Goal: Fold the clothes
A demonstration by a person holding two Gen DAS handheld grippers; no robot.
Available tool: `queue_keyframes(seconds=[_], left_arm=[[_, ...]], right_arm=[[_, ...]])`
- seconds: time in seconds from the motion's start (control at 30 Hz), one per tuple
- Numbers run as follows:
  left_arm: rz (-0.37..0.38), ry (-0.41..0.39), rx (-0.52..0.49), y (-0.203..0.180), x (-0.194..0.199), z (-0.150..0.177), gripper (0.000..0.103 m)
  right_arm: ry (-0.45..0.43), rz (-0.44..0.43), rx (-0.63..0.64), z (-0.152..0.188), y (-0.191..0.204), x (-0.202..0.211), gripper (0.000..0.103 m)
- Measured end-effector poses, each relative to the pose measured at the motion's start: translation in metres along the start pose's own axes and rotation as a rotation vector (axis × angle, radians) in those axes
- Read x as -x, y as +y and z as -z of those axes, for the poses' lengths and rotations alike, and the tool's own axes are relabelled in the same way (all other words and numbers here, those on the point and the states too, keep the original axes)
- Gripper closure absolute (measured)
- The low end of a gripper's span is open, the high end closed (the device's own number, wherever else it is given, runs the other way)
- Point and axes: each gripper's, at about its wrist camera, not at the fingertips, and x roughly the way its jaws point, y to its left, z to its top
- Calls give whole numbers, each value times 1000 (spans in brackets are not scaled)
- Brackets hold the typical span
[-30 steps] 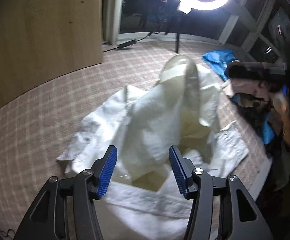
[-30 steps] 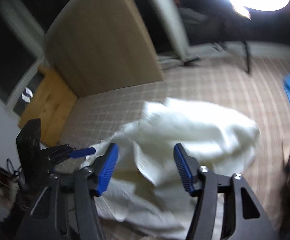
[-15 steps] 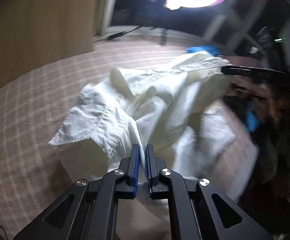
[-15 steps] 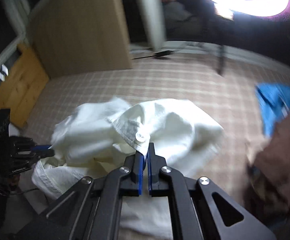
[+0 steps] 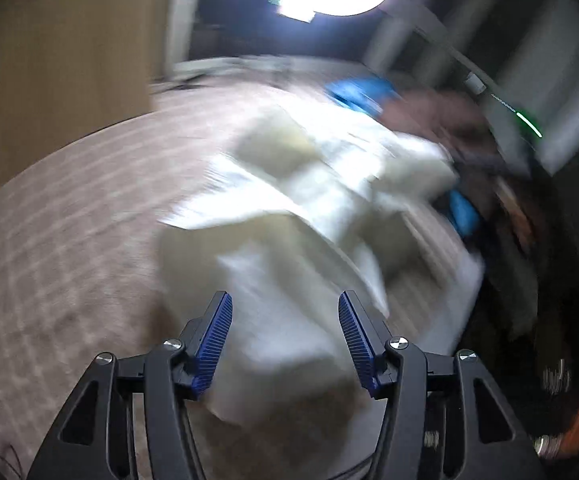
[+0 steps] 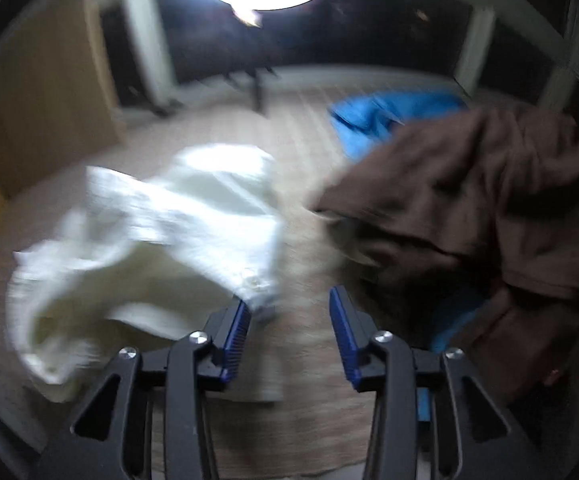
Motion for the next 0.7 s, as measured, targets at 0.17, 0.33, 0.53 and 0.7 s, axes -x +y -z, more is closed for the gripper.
queue_keyframes(seconds=[0.17, 0.33, 0.53, 0.7], left_arm=[[148, -2, 213, 26, -28, -24, 49], [106, 67, 212, 14, -55, -38, 48], [-59, 28, 151, 8, -71, -66, 52], [-66, 12, 80, 2, -72, -71, 102]], right_arm=[[99, -259, -37, -7, 58, -24, 61], [192, -303, -126, -17, 71, -65, 61], [163, -303, -232, -38, 63, -102, 63], [115, -264, -69, -54, 70, -91, 99]])
